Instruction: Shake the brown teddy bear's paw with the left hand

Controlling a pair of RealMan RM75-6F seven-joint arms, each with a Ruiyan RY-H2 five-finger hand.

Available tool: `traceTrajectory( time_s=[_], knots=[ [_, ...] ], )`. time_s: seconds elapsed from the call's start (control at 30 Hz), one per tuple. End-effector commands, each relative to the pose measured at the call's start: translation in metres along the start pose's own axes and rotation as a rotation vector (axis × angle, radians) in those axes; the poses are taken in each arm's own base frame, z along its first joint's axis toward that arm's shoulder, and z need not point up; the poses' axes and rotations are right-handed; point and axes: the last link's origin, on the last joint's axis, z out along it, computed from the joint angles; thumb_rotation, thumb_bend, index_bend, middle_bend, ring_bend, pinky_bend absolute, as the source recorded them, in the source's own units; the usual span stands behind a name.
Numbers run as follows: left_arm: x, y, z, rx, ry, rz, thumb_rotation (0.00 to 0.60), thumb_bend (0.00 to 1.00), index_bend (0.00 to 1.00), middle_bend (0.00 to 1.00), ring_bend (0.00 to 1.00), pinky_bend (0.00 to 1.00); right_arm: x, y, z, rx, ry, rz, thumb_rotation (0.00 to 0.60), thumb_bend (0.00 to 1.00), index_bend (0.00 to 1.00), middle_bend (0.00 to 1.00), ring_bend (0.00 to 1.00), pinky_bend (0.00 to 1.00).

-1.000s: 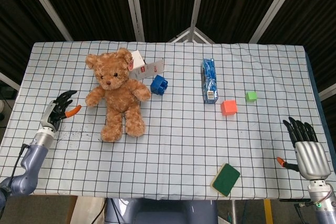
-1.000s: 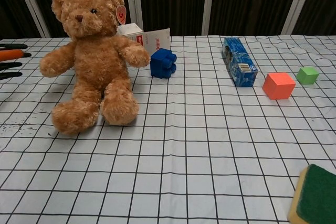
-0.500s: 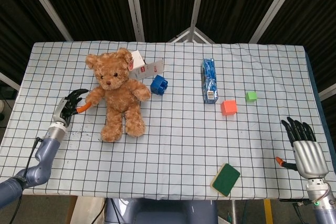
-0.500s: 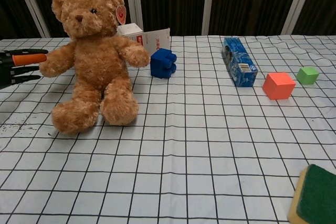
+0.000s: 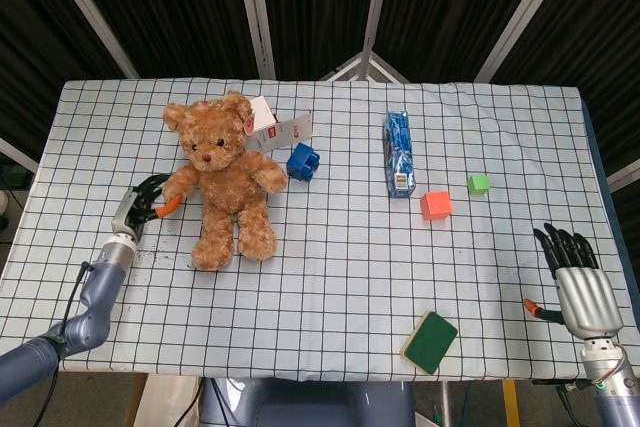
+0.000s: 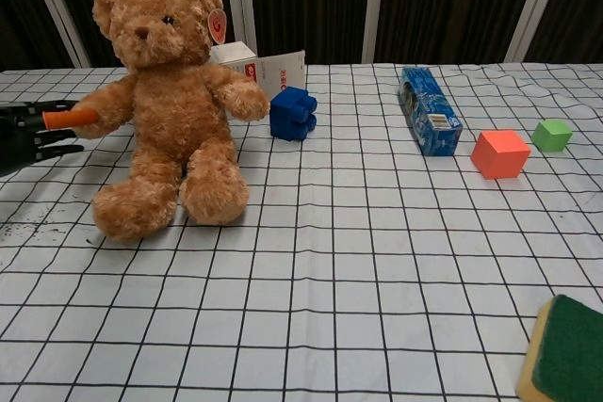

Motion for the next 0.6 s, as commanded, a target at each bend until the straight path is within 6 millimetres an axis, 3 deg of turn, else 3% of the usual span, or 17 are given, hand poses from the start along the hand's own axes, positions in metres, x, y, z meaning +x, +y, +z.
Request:
traceTrajectory(
  time_s=[0.03, 0.3, 0.6],
  knots=[
    [-0.001, 0.001, 0.001, -0.012, 0.013, -0.001, 0.600, 0.43, 0.36, 0.29, 0.00, 0.00, 0.000, 0.000, 0.000, -0.001, 0.002, 0.001, 0.600, 0.10, 0.00, 0.00, 0.00, 0.00],
    [-0.005, 0.000, 0.002, -0.023, 0.028, 0.004, 0.600, 0.48, 0.38, 0.31, 0.00, 0.00, -0.001, 0.000, 0.001, 0.001, -0.006, 0.001, 0.600, 0.10, 0.00, 0.00, 0.00, 0.00],
    [-0.012, -0.001, 0.003, -0.023, 0.023, 0.030, 0.600, 0.47, 0.34, 0.22, 0.00, 0.00, -0.002, -0.001, 0.001, 0.003, -0.012, 0.000, 0.600, 0.10, 0.00, 0.00, 0.00, 0.00]
  ],
)
